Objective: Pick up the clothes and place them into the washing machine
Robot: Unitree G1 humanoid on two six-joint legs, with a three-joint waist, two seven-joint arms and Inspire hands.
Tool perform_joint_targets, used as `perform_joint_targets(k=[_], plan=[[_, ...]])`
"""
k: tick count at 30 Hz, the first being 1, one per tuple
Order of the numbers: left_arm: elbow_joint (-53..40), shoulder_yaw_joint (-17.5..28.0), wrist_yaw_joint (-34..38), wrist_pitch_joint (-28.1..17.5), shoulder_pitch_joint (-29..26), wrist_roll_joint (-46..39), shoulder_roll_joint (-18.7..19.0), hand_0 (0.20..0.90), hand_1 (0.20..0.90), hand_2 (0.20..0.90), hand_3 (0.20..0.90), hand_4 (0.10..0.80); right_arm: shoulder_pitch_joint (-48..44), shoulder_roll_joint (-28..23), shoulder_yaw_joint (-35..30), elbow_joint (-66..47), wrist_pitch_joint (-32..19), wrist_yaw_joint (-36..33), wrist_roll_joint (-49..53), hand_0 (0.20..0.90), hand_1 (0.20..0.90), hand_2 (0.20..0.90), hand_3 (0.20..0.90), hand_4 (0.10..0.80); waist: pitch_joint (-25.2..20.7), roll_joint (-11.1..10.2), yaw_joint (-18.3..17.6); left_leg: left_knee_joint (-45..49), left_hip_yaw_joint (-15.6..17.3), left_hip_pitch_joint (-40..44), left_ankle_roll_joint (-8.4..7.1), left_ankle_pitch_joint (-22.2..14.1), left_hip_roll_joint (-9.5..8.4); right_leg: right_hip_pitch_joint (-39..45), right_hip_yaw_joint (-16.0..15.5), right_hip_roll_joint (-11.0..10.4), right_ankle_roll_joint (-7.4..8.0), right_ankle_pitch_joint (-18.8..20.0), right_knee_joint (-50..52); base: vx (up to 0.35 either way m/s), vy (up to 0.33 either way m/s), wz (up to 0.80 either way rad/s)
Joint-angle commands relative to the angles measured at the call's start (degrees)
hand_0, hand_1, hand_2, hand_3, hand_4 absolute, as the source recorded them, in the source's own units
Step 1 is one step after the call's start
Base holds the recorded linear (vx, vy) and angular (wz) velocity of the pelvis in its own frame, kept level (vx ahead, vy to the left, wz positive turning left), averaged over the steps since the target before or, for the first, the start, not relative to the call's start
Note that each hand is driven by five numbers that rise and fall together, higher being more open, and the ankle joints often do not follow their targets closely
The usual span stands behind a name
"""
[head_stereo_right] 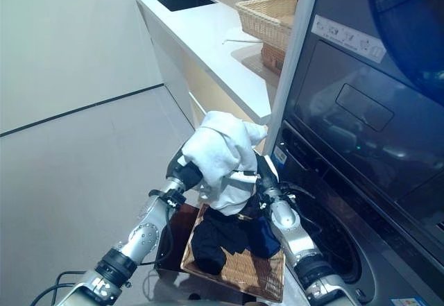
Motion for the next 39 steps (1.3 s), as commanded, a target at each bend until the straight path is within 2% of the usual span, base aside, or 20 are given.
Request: perform_joint_targets(k=[1, 11, 22, 33, 34, 35, 36, 37, 38, 39], plan=[[-5.1, -1.6, -8.1, -3.3, -7.6, -3.7, -2.8, 0.2, 0.2, 0.2, 0.2, 0.3, -10.0, 1.3, -3.0, 1.7, -4.7, 3.1, 2.6, 0.9, 0.9, 0.9, 0.9, 0.8, -6.1, -2.3, 0.8, 0.9, -0.9, 0.9, -2.47, -4.3, -0.3, 1.0, -2.0, -1.3, 1.78, -2.8, 0.3, 0.0, 0.0, 0.0], [-4.3, -2.4, -9.9, -2.1, -7.4, -5.0, -3.9, 0.2, 0.2, 0.2, 0.2, 0.3, -10.3, 2.6, -1.2, 2.3, -3.8, 12.5, 15.8, 0.9, 0.9, 0.9, 0.9, 0.8, -6.3, -2.4, 0.8, 0.7, -0.8, 1.1, -2.55, -4.2, -0.34, 1.1, -2.1, -1.3, 1.76, -2.8, 0.1, 0.0, 0.0, 0.0], [-3.1, -2.9, -10.5, -1.8, -8.2, -4.4, -4.8, 0.2, 0.2, 0.2, 0.2, 0.3, -13.2, 2.6, 5.1, 2.6, -1.7, 18.1, 15.7, 0.9, 0.9, 0.9, 0.9, 0.8, -6.4, -2.5, 1.1, 0.7, -1.0, 0.8, -2.57, -4.1, -0.38, 0.9, -2.2, -1.4, 1.77, -2.7, 0.0, 0.0, 0.001, 0.0], [-2.3, -4.2, -11.0, -1.9, -9.4, -5.0, -6.0, 0.2, 0.2, 0.2, 0.2, 0.3, -17.2, 4.1, 9.7, 5.2, -0.9, 20.7, 16.8, 0.9, 0.9, 0.9, 0.9, 0.8, -6.3, -2.5, 1.6, 0.8, -1.1, 0.5, -2.52, -4.1, -0.52, 0.7, -2.2, -1.4, 1.79, -2.6, 0.0, 0.0, 0.0, 0.0], [-2.2, -4.4, -10.9, -2.0, -9.6, -5.0, -6.1, 0.2, 0.2, 0.2, 0.2, 0.3, -17.6, 4.3, 10.0, 5.3, -0.8, 20.8, 16.8, 0.826, 0.826, 0.826, 0.826, 0.747, -6.3, -2.5, 1.6, 0.8, -1.1, 0.4, -2.52, -4.1, -0.51, 0.7, -2.3, -1.4, 1.79, -2.6, 0.0, 0.0, 0.0, 0.0], [-2.2, -4.4, -10.9, -2.0, -9.6, -5.0, -6.1, 0.2, 0.2, 0.2, 0.2, 0.3, -17.7, 4.3, 10.0, 5.3, -0.8, 20.8, 16.8, 0.826, 0.826, 0.826, 0.826, 0.747, -6.3, -2.5, 1.6, 0.8, -1.1, 0.4, -2.52, -4.1, -0.51, 0.7, -2.3, -1.4, 1.79, -2.6, 0.0, 0.0, 0.0, 0.0], [-2.2, -4.7, -11.0, -2.0, -9.8, -4.9, -6.1, 0.2, 0.2, 0.2, 0.2, 0.3, -18.5, 4.7, 10.8, 5.3, -0.8, 21.0, 16.7, 0.735, 0.735, 0.735, 0.735, 0.682, -6.2, -2.5, 1.7, 0.8, -1.1, 0.4, -2.51, -4.1, -0.54, 0.7, -2.3, -1.4, 1.77, -2.6, 0.0, 0.0, 0.0, 0.0], [-2.2, -4.7, -11.0, -2.0, -9.8, -4.9, -6.1, 0.2, 0.2, 0.2, 0.2, 0.3, -18.5, 4.7, 10.8, 5.3, -0.8, 21.0, 16.7, 0.686, 0.686, 0.686, 0.686, 0.647, -6.2, -2.5, 1.7, 0.8, -1.1, 0.4, -2.51, -4.1, -0.54, 0.7, -2.3, -1.4, 1.77, -2.6, 0.0, 0.0, 0.0, 0.0], [-2.2, -4.7, -10.9, -2.1, -9.7, -4.9, -6.3, 0.2, 0.2, 0.2, 0.2, 0.3, -18.9, 5.2, 11.4, 5.3, -0.9, 21.0, 16.3, 0.546, 0.546, 0.546, 0.546, 0.547, -6.3, -2.5, 1.9, 0.9, -1.2, 0.4, -2.51, -4.1, -0.56, 0.6, -2.2, -1.4, 1.75, -2.6, 0.0, 0.0, 0.0, 0.0], [-2.2, -4.8, -10.9, -2.0, -9.7, -4.9, -6.3, 0.2, 0.2, 0.2, 0.2, 0.3, -19.3, 5.3, 11.8, 5.2, -0.8, 21.1, 16.1, 0.485, 0.485, 0.485, 0.485, 0.504, -6.3, -2.5, 1.9, 0.8, -1.2, 0.4, -2.52, -4.1, -0.55, 0.6, -2.3, -1.4, 1.76, -2.6, 0.0, 0.0, 0.0, 0.0]])
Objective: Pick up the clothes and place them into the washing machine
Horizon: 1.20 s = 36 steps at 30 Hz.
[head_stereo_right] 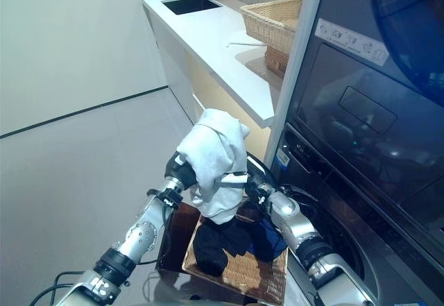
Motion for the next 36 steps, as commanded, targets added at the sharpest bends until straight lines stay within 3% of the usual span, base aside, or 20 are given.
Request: perform_joint_targets(k=[1, 22, 34, 35, 36], plan=[[-2.3, -5.8, -8.5, -2.1, -9.8, -1.1, -6.7, 0.2, 0.2, 0.2, 0.2, 0.3, -11.2, 8.3, 2.7, -1.7, -4.5, 4.9, 0.6, 0.211, 0.211, 0.211, 0.211, 0.308, -6.0, -2.7, 1.6, 0.8, -0.5, -0.2, -2.52, -4.1, -0.52, -0.1, -1.5, -1.4, 1.8, -2.6, 0.0, 0.0, 0.0, 0.0], [-1.6, -5.0, -8.9, -2.4, -10.2, -1.4, -6.7, 0.2, 0.2, 0.2, 0.2, 0.3, -9.9, 8.6, 1.0, -1.3, -4.4, 5.1, 3.4, 0.2, 0.2, 0.2, 0.2, 0.3, -5.9, -2.8, 1.7, 0.7, -0.8, 0.0, -2.59, -4.1, -0.48, 0.1, -1.9, -1.3, 1.76, -2.8, 0.0, 0.003, 0.001, 0.01], [0.5, 2.9, -5.5, -4.7, -6.2, 0.9, -3.9, 0.2, 0.2, 0.2, 0.2, 0.3, 2.1, 8.9, -14.6, -2.5, -8.7, 0.6, 13.9, 0.2, 0.2, 0.2, 0.2, 0.3, -6.0, -2.5, 0.4, 0.3, -0.3, 0.6, -2.67, -4.3, -0.29, 0.1, -1.6, -1.2, 1.88, -3.0, 0.0, 0.009, 0.003, -0.04], [0.5, 3.3, -5.3, -4.8, -5.7, 1.1, -3.6, 0.403, 0.403, 0.403, 0.403, 0.445, 3.0, 8.8, -15.2, -2.8, -8.7, 0.4, 13.6, 0.2, 0.2, 0.2, 0.2, 0.3, -5.9, -2.4, 0.3, 0.3, -0.2, 0.6, -2.69, -4.3, -0.28, 0.1, -1.6, -1.2, 1.9, -3.0, 0.0, 0.0, 0.0, 0.0], [0.3, 4.0, -5.0, -5.1, -5.3, 1.4, -3.3, 0.524, 0.524, 0.524, 0.524, 0.531, 3.9, 8.8, -15.9, -3.0, -8.9, -0.2, 13.3, 0.2, 0.2, 0.2, 0.2, 0.3, -5.9, -2.4, 0.2, 0.3, -0.1, 0.6, -2.7, -4.3, -0.27, 0.2, -1.6, -1.2, 1.89, -3.0, 0.0, 0.011, 0.006, -0.07]])
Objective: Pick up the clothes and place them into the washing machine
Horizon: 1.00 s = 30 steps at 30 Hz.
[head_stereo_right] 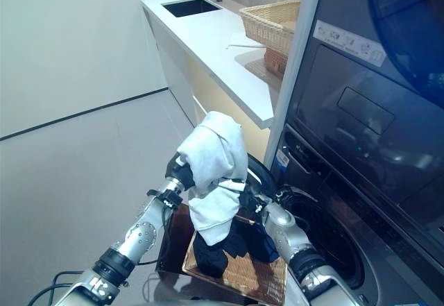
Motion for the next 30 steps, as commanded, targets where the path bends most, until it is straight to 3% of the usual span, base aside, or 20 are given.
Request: perform_joint_targets(k=[1, 2, 19, 24, 30], plan=[[0.4, 6.0, -3.0, -5.8, -4.7, 0.9, -2.8, 0.823, 0.823, 0.823, 0.823, 0.745, -2.6, 2.7, -10.5, -3.9, -9.4, -2.3, 6.8, 0.2, 0.2, 0.2, 0.2, 0.3, -5.3, -2.6, 0.3, 0.3, 0.0, 0.9, -2.7, -4.3, -0.22, 0.3, -1.5, -1.2, 1.92, -2.9, 0.0, 0.01, 0.005, -0.05], [0.4, 6.0, -3.0, -5.8, -4.7, 0.9, -2.8, 0.9, 0.9, 0.9, 0.9, 0.8, -2.6, 2.7, -10.5, -3.9, -9.3, -2.3, 6.8, 0.2, 0.2, 0.2, 0.2, 0.3, -5.3, -2.6, 0.3, 0.3, 0.1, 0.9, -2.7, -4.4, -0.22, 0.3, -1.5, -1.2, 1.92, -2.9, 0.0, 0.011, 0.004, -0.06], [4.7, 15.4, 2.7, -9.9, -4.1, 6.4, -0.9, 0.9, 0.9, 0.9, 0.9, 0.8, 2.4, 1.5, -17.1, -7.9, -12.0, -6.6, 3.5, 0.2, 0.2, 0.2, 0.2, 0.3, -5.2, -2.6, -0.3, 0.1, 0.8, 1.4, -2.87, -4.6, -0.08, 0.3, -1.1, -1.0, 1.97, -3.0, 0.0, 0.001, 0.004, -0.03], [6.6, 18.1, 3.7, -10.6, -3.6, 8.4, -0.2, 0.9, 0.9, 0.9, 0.9, 0.8, 4.4, 0.3, -18.8, -10.8, -12.6, -8.8, -1.9, 0.2, 0.2, 0.2, 0.2, 0.3, -5.1, -2.6, -0.6, 0.2, 1.1, 1.4, -2.87, -4.6, -0.01, 0.2, -1.0, -1.0, 2.02, -2.9, 0.0, 0.0, 0.006, -0.05], [8.4, 20.1, 4.6, -11.4, -3.4, 9.2, 0.1, 0.9, 0.9, 0.9, 0.9, 0.8, 5.7, 1.5, -20.2, -12.6, -13.6, -7.8, 1.0, 0.2, 0.2, 0.2, 0.2, 0.3, -5.0, -2.5, -0.8, 0.1, 1.3, 1.6, -2.88, -4.8, 0.0, 0.2, -0.8, -1.0, 2.05, -2.9, 0.0, 0.003, 0.004, -0.04]])
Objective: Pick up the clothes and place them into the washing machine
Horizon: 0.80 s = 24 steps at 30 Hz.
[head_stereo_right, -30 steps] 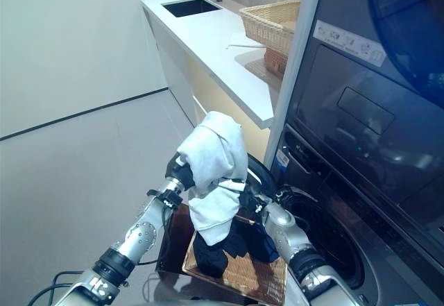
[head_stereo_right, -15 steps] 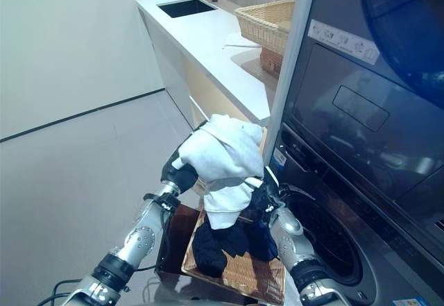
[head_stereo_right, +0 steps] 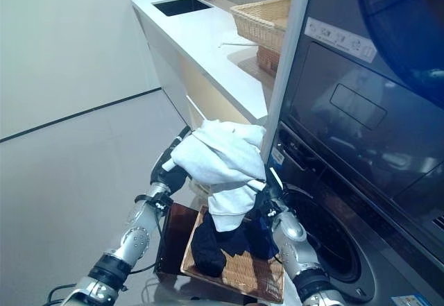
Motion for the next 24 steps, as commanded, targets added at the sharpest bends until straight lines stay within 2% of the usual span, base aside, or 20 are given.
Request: perform_joint_targets(k=[1, 9, 14, 18, 24], plan=[[4.5, 11.3, 0.1, -11.1, -6.4, -1.3, 1.4, 0.9, 0.9, 0.9, 0.9, 0.8, -1.0, 0.2, -11.3, -4.2, -10.3, 0.7, 6.7, 0.2, 0.2, 0.2, 0.2, 0.3, -5.1, -2.5, 0.2, 0.2, -0.3, 1.7, -3.05, -4.5, -0.08, 1.0, -2.1, -1.1, 2.01, -2.9, 0.1, 0.005, 0.001, -0.04], [9.8, 16.1, -1.6, -12.2, -4.7, -1.5, 2.2, 0.9, 0.9, 0.9, 0.9, 0.8, -0.1, -0.3, -14.0, -2.4, -11.0, 1.9, 8.4, 0.2, 0.2, 0.2, 0.2, 0.3, -5.1, -2.5, 0.1, 0.4, 0.0, 1.9, -3.12, -4.9, -0.02, 1.1, -2.0, -1.1, 2.1, -3.1, 0.1, 0.004, 0.001, -0.03], [12.0, 18.1, -1.5, -13.0, -3.7, -1.3, 2.5, 0.9, 0.9, 0.9, 0.9, 0.8, -0.2, 1.4, -16.3, -0.8, -12.1, 2.3, 13.8, 0.2, 0.2, 0.2, 0.2, 0.3, -5.0, -2.3, 0.1, 0.4, 0.1, 2.0, -3.11, -5.0, -0.11, 1.2, -1.9, -1.1, 2.13, -3.3, 0.1, 0.0, 0.0, 0.0], [12.5, 18.4, -1.5, -13.0, -3.2, -1.1, 2.7, 0.9, 0.9, 0.9, 0.9, 0.8, -0.4, 2.0, -16.2, -1.0, -12.5, 2.1, 14.5, 0.2, 0.2, 0.2, 0.2, 0.3, -4.9, -2.2, 0.1, 0.5, 0.2, 1.9, -3.09, -5.1, -0.19, 1.1, -1.9, -1.2, 2.17, -3.2, 0.1, 0.0, 0.0, 0.0], [12.2, 16.6, -1.9, -13.1, -3.3, 1.9, 2.9, 0.9, 0.9, 0.9, 0.9, 0.8, -1.6, 1.6, -12.0, -2.2, -11.2, 2.2, 10.9, 0.2, 0.2, 0.2, 0.2, 0.3, -4.9, -2.2, 0.4, 0.6, 0.2, 1.7, -3.09, -5.1, -0.32, 1.0, -1.7, -1.4, 2.17, -3.0, 0.1, 0.002, 0.003, 0.01]])
